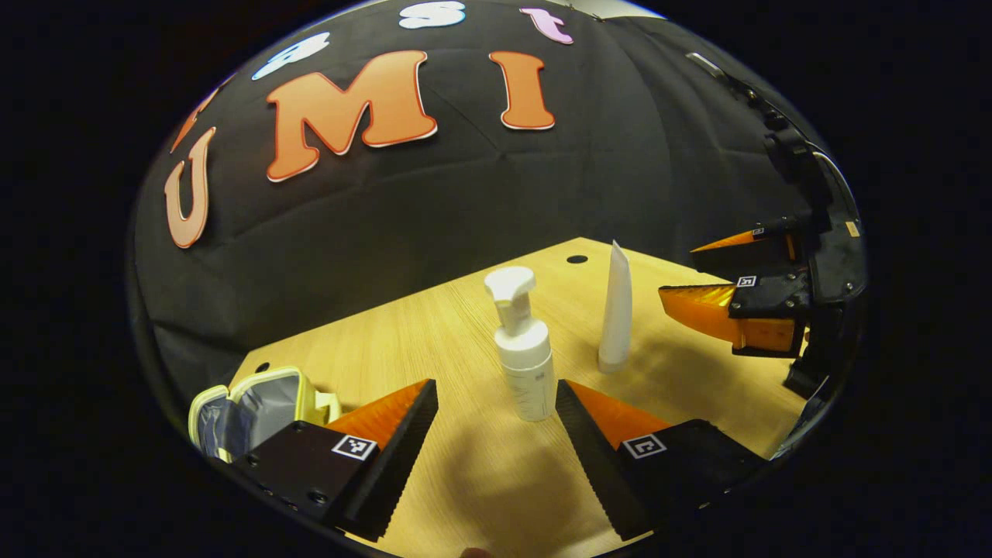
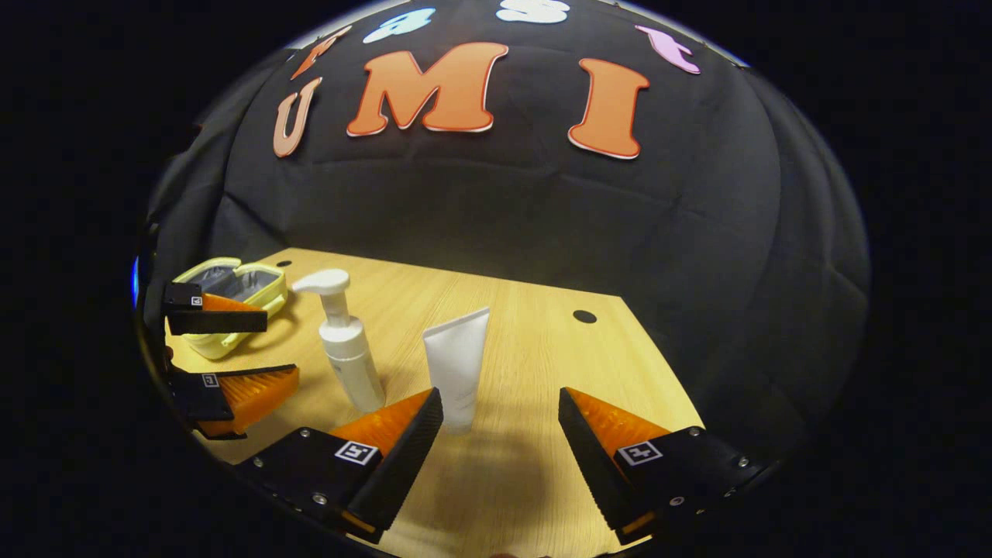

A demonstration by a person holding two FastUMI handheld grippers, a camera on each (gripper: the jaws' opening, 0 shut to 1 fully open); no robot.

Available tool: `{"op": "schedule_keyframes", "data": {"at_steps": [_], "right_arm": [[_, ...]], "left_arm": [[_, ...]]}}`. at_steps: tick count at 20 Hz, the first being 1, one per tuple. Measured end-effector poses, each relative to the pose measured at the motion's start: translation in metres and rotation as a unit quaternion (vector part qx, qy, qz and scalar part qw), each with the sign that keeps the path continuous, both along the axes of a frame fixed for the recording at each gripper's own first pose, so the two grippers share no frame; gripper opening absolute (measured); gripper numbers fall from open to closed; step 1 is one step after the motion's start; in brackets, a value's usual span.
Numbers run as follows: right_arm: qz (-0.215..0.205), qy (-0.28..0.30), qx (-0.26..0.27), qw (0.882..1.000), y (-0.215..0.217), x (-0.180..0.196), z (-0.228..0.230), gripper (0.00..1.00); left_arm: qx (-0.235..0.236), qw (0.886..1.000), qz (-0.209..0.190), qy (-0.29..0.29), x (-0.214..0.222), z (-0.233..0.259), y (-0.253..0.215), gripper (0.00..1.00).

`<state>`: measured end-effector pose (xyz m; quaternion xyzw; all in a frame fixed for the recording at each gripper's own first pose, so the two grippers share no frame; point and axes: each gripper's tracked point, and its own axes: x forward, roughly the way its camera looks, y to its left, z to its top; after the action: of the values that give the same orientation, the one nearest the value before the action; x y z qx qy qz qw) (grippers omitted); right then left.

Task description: First open the suitcase, pack the skin care products into it, and then close the suitcase.

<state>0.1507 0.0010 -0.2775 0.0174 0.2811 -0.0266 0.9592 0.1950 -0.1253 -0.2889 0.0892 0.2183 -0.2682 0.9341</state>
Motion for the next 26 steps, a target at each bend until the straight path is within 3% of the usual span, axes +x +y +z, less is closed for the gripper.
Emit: {"op": "schedule_keyframes", "data": {"at_steps": [8, 19, 21, 22, 24, 25, 26], "right_arm": [[0.017, 0.036, 0.042, 0.998, 0.026, 0.030, -0.063, 0.97], [0.028, 0.061, 0.086, 0.994, 0.049, 0.054, -0.100, 0.96], [0.027, 0.065, 0.097, 0.993, 0.052, 0.056, -0.104, 0.92], [0.029, 0.067, 0.102, 0.992, 0.054, 0.055, -0.107, 0.84], [0.031, 0.071, 0.103, 0.992, 0.057, 0.055, -0.109, 0.70], [0.032, 0.072, 0.100, 0.992, 0.057, 0.054, -0.108, 0.65], [0.034, 0.071, 0.101, 0.992, 0.058, 0.055, -0.110, 0.52]], "left_arm": [[-0.018, 0.999, 0.004, 0.037, 0.025, -0.049, -0.025, 0.99], [-0.037, 0.997, -0.039, 0.050, 0.041, -0.074, -0.067, 1.00], [-0.036, 0.997, -0.046, 0.058, 0.046, -0.076, -0.075, 0.97], [-0.032, 0.996, -0.048, 0.061, 0.047, -0.080, -0.077, 0.96], [-0.025, 0.996, -0.046, 0.067, 0.051, -0.080, -0.079, 0.80], [-0.032, 0.996, -0.047, 0.070, 0.052, -0.080, -0.080, 0.67], [-0.037, 0.995, -0.046, 0.076, 0.050, -0.079, -0.081, 0.66]]}}
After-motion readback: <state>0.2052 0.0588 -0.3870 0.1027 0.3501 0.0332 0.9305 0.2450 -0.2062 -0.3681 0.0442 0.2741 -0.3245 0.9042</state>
